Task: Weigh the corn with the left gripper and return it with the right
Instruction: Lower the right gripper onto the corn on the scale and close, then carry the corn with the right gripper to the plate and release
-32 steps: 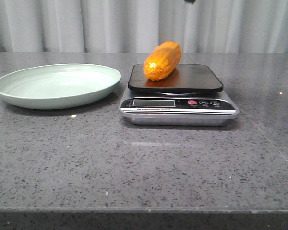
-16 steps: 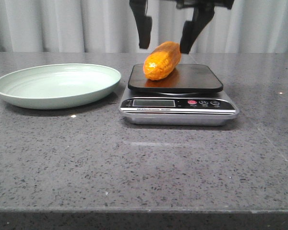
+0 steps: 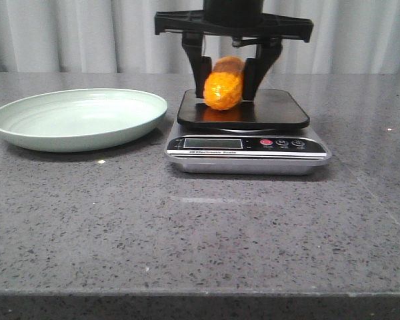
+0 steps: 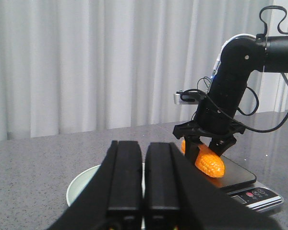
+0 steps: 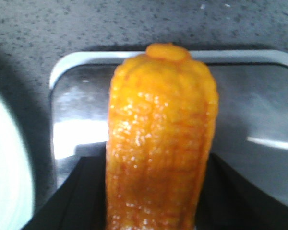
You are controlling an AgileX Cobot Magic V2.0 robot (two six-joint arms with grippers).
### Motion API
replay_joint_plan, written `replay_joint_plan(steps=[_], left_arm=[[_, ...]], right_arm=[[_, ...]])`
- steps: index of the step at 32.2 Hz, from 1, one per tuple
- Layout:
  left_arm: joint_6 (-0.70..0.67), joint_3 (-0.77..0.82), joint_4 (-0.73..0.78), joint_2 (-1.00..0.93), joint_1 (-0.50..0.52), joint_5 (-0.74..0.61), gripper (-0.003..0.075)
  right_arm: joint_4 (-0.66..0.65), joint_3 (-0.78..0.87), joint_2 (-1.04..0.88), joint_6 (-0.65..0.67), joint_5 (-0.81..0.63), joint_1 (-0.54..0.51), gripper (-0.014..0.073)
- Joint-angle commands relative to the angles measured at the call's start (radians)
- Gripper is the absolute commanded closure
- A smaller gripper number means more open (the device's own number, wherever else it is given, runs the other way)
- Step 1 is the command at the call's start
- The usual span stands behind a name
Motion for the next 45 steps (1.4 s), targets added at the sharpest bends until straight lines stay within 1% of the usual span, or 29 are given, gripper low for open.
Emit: replay_joint_plan(steps=[1, 6, 12, 14, 17, 20, 22, 24, 30, 36, 37, 42, 45], left_arm=[[-0.002, -0.026, 0.003, 0.017, 0.003, -0.079, 0.0594], [-0.002, -0.026, 0.003, 0.017, 0.003, -0.079, 0.0594], [-0.002, -0.026, 0.003, 0.017, 0.003, -0.079, 0.0594], [-0.002, -0.026, 0.003, 0.017, 0.003, -0.079, 0.0594], [-0.002, -0.026, 0.003, 0.017, 0.003, -0.079, 0.0594], [-0.002, -0.026, 0.003, 0.017, 0.003, -0.079, 0.0594], [-0.002, -0.026, 0.003, 0.017, 0.003, -0.079, 0.0594], [-0.002, -0.026, 0.003, 0.017, 0.003, -0.079, 0.0594], [-0.002, -0.026, 0.003, 0.017, 0.003, -0.079, 0.0594], [-0.002, -0.026, 0.003, 0.017, 0.003, -0.079, 0.0594], [-0.002, -0.026, 0.003, 0.017, 0.003, -0.079, 0.0594], [-0.002, -0.026, 0.003, 0.017, 0.003, -0.076, 0.0594], [-0.002, -0.026, 0.003, 0.017, 0.003, -0.075, 0.0594]], right_arm=[[0.021, -0.070, -0.055, -0.068, -0.057, 0.041, 0.0373], [0.099, -0.100, -0.034, -0.162, -0.146, 0.108, 0.0365], [0.106, -0.103, 0.005, -0.174, -0.256, 0.160, 0.0365], [0.115, -0.103, 0.016, -0.174, -0.275, 0.168, 0.0345], [0.115, -0.106, 0.036, -0.174, -0.282, 0.175, 0.0246], [0.115, -0.114, 0.047, -0.174, -0.283, 0.178, 0.0101], [0.115, -0.118, 0.046, -0.174, -0.289, 0.178, 0.0037], [0.115, -0.139, 0.043, -0.174, -0.272, 0.178, 0.0009], [0.115, -0.240, 0.035, -0.176, -0.179, 0.164, 0.0010], [0.143, -0.302, -0.003, -0.196, -0.076, 0.104, 0.0010], [0.159, -0.306, -0.013, -0.213, -0.060, 0.089, 0.0010], [0.315, -0.302, -0.072, -0.387, 0.022, -0.011, 0.0010], [0.321, -0.295, -0.112, -0.442, 0.048, -0.059, 0.0010]])
